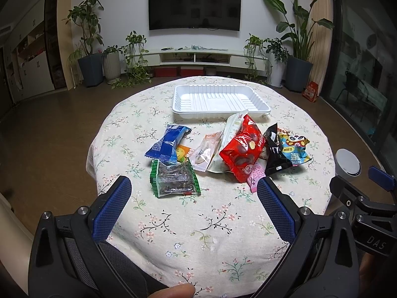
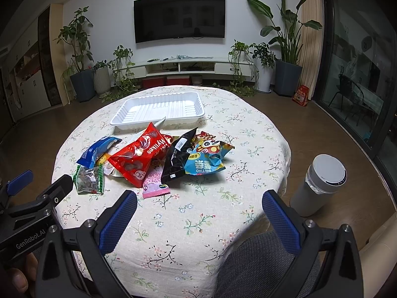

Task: Organize snacks

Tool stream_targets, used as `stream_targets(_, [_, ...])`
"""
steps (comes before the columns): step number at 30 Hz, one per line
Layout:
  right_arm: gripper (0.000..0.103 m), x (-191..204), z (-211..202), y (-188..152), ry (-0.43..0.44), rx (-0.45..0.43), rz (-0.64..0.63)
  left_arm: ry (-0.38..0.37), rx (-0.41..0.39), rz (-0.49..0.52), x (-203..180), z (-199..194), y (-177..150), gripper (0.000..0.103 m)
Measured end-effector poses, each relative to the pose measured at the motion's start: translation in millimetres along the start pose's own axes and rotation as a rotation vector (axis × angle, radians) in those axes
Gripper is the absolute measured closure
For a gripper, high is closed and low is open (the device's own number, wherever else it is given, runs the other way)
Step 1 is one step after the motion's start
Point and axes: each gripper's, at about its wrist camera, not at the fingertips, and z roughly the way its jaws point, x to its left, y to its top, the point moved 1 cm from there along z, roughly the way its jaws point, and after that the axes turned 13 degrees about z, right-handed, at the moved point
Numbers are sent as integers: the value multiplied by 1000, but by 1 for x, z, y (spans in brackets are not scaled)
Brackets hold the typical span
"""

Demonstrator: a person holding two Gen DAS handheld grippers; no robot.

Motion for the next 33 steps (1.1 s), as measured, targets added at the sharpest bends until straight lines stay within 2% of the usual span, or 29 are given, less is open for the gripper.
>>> stream_targets(33, [0, 0, 2, -1, -3, 5, -3, -4, 5, -2, -1, 2, -2, 0])
